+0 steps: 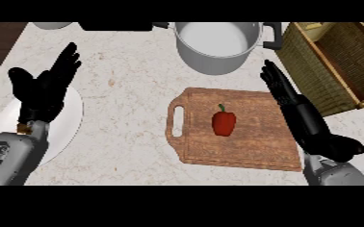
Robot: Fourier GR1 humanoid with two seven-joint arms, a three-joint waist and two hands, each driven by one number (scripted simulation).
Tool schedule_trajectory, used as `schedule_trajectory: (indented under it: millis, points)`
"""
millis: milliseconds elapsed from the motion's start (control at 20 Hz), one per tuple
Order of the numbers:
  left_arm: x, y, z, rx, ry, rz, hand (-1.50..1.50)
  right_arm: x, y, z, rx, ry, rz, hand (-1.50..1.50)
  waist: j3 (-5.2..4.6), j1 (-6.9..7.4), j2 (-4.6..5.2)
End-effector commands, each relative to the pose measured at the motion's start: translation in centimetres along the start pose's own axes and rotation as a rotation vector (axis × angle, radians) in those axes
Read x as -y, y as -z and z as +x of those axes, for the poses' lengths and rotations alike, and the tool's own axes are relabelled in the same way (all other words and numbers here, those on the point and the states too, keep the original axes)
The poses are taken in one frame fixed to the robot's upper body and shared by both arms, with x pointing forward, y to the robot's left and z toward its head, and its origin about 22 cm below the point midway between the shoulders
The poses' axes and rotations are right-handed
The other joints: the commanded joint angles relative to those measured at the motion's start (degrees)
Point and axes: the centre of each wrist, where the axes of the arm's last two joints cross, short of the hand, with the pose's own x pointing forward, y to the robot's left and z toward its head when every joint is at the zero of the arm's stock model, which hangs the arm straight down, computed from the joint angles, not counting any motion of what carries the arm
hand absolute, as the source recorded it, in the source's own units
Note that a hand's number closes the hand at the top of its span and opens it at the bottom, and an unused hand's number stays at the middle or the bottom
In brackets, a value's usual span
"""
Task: Pick the bell pepper from the cutting board and place it in the basket
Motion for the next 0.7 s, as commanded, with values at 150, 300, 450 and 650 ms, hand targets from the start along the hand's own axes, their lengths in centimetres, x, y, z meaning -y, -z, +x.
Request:
schedule_trajectory:
  millis: [150,300,450,650]
  points:
    - [-1.3,-0.5,-1.7,-0.039,-0.022,0.019,0.0,5.0,6.4,1.6,0.187,0.157,-0.065,1.5,1.37,2.7,-0.14]
    - [-0.2,-0.5,-2.6,-0.093,-0.054,-0.023,0.0,5.8,6.7,5.5,0.27,-0.315,0.292,1.5,0.86,4.6,0.44]
    - [-0.3,-1.0,-3.9,-0.104,-0.088,-0.026,0.0,-1.1,7.1,2.6,0.369,-0.373,0.361,-1.5,1.13,4.43,-0.12]
    - [-1.6,-0.5,-3.6,-0.114,-0.072,0.03,0.0,-10.9,7.3,-0.2,0.409,-0.343,0.238,-1.5,1.27,2.34,-0.56]
